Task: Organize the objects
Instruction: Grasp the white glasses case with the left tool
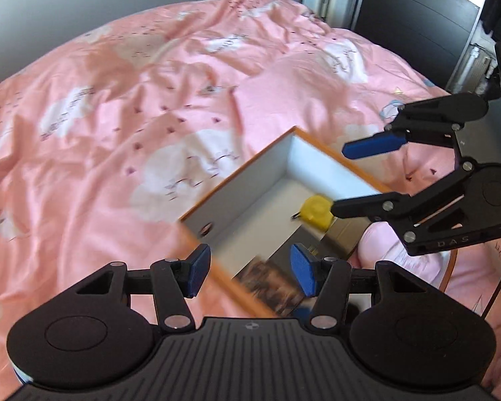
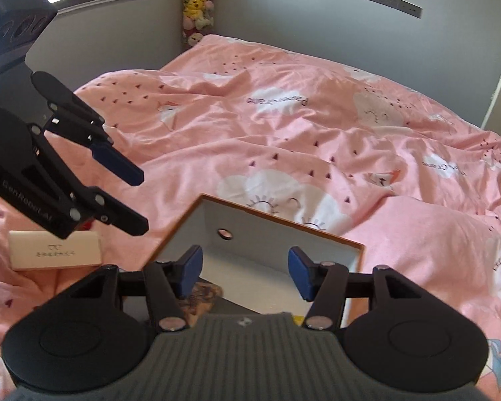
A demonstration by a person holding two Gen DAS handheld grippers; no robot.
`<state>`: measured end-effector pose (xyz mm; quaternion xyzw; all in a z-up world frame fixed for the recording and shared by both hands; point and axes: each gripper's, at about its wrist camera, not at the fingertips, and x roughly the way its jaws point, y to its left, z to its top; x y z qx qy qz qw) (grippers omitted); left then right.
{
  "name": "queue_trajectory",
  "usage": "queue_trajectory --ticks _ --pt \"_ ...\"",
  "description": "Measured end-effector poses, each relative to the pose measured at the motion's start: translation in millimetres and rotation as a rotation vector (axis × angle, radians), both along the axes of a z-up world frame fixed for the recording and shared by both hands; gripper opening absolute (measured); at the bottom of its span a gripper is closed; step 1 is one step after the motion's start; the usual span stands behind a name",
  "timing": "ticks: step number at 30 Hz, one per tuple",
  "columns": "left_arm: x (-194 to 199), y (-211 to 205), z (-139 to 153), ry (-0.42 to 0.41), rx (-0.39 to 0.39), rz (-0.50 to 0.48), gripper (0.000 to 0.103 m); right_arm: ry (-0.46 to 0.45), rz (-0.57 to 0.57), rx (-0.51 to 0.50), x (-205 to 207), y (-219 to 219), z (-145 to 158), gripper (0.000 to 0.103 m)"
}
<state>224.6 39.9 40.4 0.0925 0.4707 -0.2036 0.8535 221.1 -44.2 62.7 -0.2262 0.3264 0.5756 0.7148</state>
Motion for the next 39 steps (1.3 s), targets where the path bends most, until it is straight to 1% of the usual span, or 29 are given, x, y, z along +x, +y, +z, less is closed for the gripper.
queue_trajectory --ticks 3,5,9,11,12,14,15,17,19,22,25,27,29,32,36,37,39 --pt "-20 25 6 0.018 0.08 0.036 0.064 0.032 0.071 0.017 -34 17 0 0.059" --pt "-34 39 3 0.056 0.139 0.06 0.064 0.047 0.126 0.02 -56 32 -4 0.058" --pt "-52 58 -17 0.155 0.224 0.08 0.064 0.066 0.212 -0.005 -93 63 -19 0.058" --pt "-56 60 -31 0.207 0.28 0.066 0.064 0.065 0.253 -0.032 -107 77 -29 0.058" --pt "-57 59 -39 0.235 0.32 0.051 0.064 0.061 0.27 -0.048 -113 84 -34 0.058" --pt "-57 57 -51 0.265 0.38 0.029 0.065 0.049 0.293 -0.086 -122 95 -45 0.058" --pt "-54 56 -57 0.273 0.391 0.018 0.066 0.047 0.297 -0.102 -125 98 -50 0.058" --pt "-48 55 -69 0.308 0.395 -0.014 0.075 0.052 0.304 -0.127 -127 104 -58 0.058" --pt "-43 52 -81 0.334 0.424 -0.047 0.075 0.047 0.307 -0.147 -127 106 -64 0.058" --pt "-41 46 -98 0.344 0.484 -0.087 0.077 0.038 0.305 -0.169 -125 107 -71 0.058" --pt "-40 42 -113 0.371 0.536 -0.086 0.079 0.041 0.292 -0.186 -119 107 -78 0.059" --pt "-39 41 -121 0.406 0.541 -0.088 0.083 0.046 0.277 -0.191 -115 108 -81 0.059" --pt "-36 41 -127 0.431 0.54 -0.081 0.084 0.054 0.266 -0.191 -112 108 -84 0.059" --pt "-35 39 -135 0.429 0.562 -0.09 0.084 0.058 0.266 -0.197 -111 108 -87 0.059" --pt "-32 39 -142 0.44 0.566 -0.068 0.083 0.06 0.265 -0.204 -111 110 -91 0.059" --pt "-31 39 -144 0.435 0.574 -0.06 0.081 0.061 0.264 -0.205 -111 111 -91 0.059" --pt "-31 40 -145 0.437 0.579 -0.053 0.079 0.061 0.263 -0.204 -111 111 -92 0.059"
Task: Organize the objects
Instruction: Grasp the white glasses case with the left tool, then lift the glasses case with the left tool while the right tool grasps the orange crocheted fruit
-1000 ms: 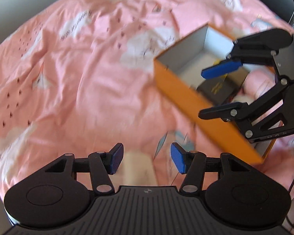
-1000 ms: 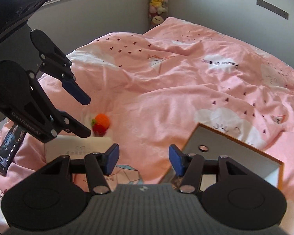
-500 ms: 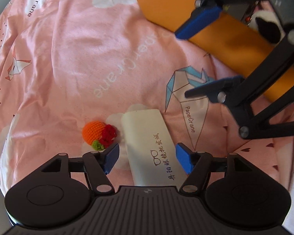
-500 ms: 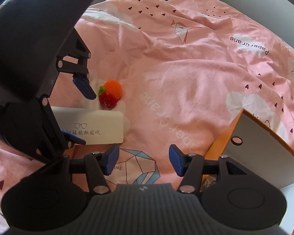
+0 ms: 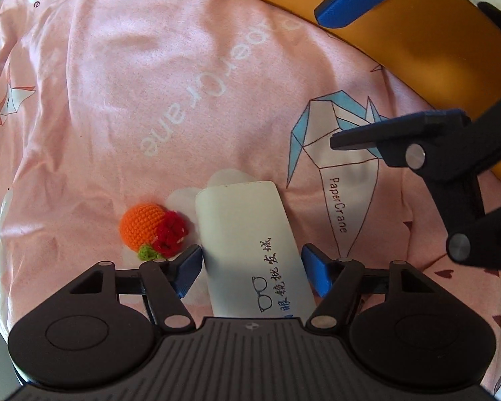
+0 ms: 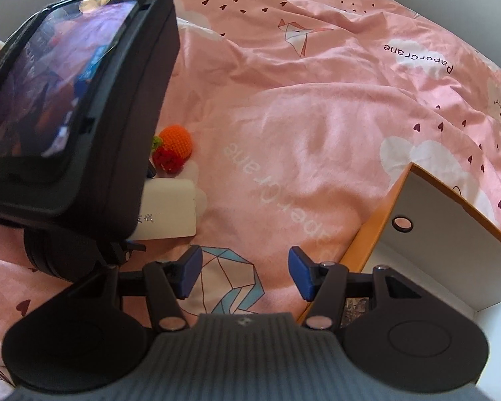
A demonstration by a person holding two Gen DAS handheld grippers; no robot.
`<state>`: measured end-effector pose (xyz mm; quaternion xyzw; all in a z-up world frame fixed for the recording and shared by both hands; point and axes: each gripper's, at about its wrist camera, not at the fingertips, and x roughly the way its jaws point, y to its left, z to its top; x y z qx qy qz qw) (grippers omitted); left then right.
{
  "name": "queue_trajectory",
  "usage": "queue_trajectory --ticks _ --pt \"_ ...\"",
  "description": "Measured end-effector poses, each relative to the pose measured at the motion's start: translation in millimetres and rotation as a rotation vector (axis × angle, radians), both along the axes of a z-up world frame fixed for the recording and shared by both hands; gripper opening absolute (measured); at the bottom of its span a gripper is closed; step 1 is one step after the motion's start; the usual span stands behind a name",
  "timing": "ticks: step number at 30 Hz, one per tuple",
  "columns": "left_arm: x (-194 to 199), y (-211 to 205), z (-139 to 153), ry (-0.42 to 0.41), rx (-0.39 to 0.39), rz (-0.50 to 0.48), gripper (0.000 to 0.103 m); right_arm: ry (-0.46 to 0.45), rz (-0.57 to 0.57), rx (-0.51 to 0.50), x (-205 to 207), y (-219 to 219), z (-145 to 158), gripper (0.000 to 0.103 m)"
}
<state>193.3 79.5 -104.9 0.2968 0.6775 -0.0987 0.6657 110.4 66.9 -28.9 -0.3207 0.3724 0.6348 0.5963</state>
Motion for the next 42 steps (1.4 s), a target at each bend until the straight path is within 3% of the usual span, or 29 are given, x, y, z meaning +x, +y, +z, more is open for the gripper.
queue_trajectory --ticks 6,12,19,29,34,42 --pt "-4 7 -8 0.04 0.032 0.028 0.078 -0.01 -0.003 0.0 0 2 -1 0.059" --pt "-10 20 6 0.014 -0.036 0.079 0.074 -0.029 -0.002 0.009 1 1 -1 0.059" --pt "-26 42 52 -0.093 -0.146 0.085 0.073 -0.055 0.034 0.007 0 10 2 0.059" --pt "-5 66 86 -0.234 -0.151 0.139 0.072 -0.068 0.109 0.027 -15 43 12 0.058" --pt "1 88 83 -0.228 -0.133 0.144 0.072 -0.057 0.156 0.028 -26 63 8 0.05" --pt "1 119 67 -0.132 -0.125 0.19 0.071 0.028 0.242 0.037 -43 102 -13 0.049"
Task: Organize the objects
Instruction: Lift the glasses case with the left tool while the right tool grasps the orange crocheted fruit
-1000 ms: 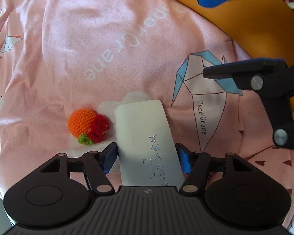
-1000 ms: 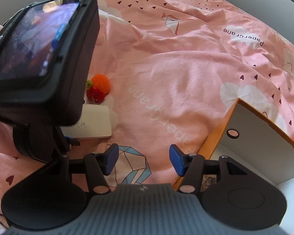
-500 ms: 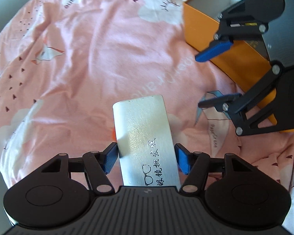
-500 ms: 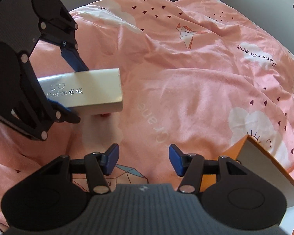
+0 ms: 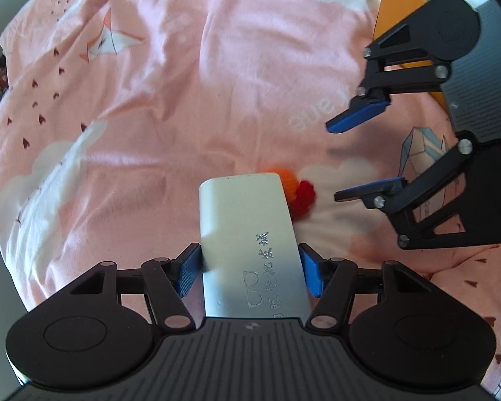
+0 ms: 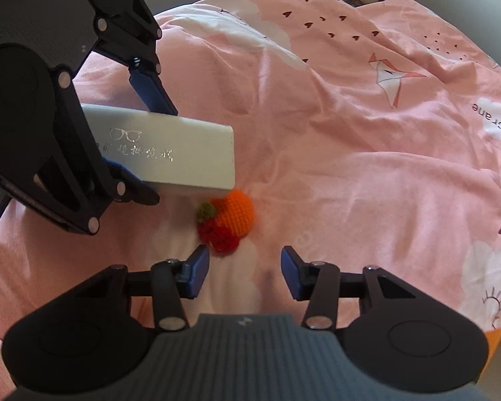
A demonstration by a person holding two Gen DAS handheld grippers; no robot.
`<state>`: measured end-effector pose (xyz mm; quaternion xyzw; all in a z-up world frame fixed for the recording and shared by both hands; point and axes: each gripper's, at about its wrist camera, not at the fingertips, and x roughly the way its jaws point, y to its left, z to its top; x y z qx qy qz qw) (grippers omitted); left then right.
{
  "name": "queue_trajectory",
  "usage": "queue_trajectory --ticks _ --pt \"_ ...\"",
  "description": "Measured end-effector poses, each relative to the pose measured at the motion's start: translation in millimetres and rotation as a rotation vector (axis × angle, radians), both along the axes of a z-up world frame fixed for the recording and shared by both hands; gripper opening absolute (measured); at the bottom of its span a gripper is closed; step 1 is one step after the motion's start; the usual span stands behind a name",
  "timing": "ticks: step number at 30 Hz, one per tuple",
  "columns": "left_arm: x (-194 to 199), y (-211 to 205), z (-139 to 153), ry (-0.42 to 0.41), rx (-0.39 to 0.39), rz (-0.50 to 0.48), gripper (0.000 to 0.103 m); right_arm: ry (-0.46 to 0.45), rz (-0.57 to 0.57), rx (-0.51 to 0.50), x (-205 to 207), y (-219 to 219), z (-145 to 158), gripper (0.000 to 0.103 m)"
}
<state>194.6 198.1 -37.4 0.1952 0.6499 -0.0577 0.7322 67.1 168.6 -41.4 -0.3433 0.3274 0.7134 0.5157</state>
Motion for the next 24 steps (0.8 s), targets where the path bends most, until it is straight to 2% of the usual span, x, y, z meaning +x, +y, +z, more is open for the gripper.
queue_trajectory --ticks 4,7,14,18,19,24 --pt "1 13 1 0.024 -0.045 0.037 0.072 -0.007 0.073 -0.004 -14 18 -12 0.05" --pt "5 17 0 0.057 -0.053 0.027 0.076 -0.031 0.115 -0.009 -22 28 -19 0.051" --pt "12 20 1 0.142 -0.051 0.034 0.077 0.006 0.115 -0.029 -22 48 -32 0.051" --pt "7 18 3 0.141 -0.04 0.022 0.074 0.006 0.1 -0.024 -23 48 -34 0.048" --pt "6 17 5 0.138 -0.046 0.02 0.07 0.003 0.097 -0.024 -23 46 -32 0.048" --pt "-3 11 11 0.068 -0.035 -0.008 0.07 -0.048 0.068 -0.015 -19 31 -18 0.048"
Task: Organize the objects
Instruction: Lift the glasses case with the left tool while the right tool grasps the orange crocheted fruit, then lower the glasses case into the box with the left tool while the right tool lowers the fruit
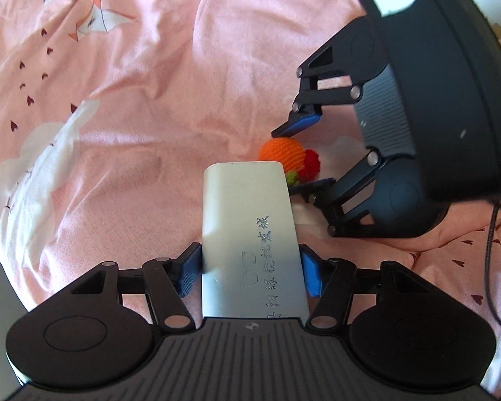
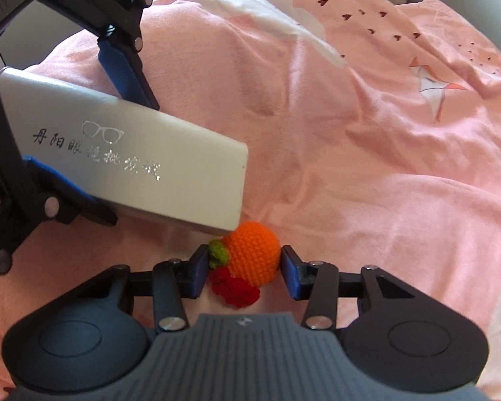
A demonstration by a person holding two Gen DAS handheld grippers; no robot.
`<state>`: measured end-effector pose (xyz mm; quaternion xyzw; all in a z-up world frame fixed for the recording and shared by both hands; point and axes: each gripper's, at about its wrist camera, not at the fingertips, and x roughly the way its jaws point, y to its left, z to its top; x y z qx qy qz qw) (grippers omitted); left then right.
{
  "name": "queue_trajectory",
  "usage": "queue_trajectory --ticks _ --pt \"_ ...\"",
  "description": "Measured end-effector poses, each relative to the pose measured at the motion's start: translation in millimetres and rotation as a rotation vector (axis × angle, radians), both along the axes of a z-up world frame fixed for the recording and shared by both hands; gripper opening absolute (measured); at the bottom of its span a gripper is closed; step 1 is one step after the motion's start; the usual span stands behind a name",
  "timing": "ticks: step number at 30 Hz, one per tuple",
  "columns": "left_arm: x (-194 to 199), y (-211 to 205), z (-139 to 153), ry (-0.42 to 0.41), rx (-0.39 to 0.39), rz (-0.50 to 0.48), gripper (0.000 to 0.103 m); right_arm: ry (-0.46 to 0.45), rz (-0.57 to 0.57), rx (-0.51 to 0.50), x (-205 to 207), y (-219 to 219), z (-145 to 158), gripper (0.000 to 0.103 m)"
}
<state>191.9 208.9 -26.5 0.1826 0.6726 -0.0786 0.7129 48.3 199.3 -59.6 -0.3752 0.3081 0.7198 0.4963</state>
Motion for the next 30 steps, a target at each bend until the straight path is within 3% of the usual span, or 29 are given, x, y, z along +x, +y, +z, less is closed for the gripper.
queue_trajectory --ticks 12,23,30 --pt "-34 -50 45 -0.258 -0.006 -0.114 0.07 -0.101 -0.098 0.108 35 -83 68 0.047" --pt "-26 -134 75 -0.372 0.027 -0.32 0.069 -0.221 -0.174 0.171 79 -174 117 0.047" --pt "-11 -202 85 -0.444 0.006 -0.49 0.07 -0.312 -0.292 0.145 133 -225 125 0.047"
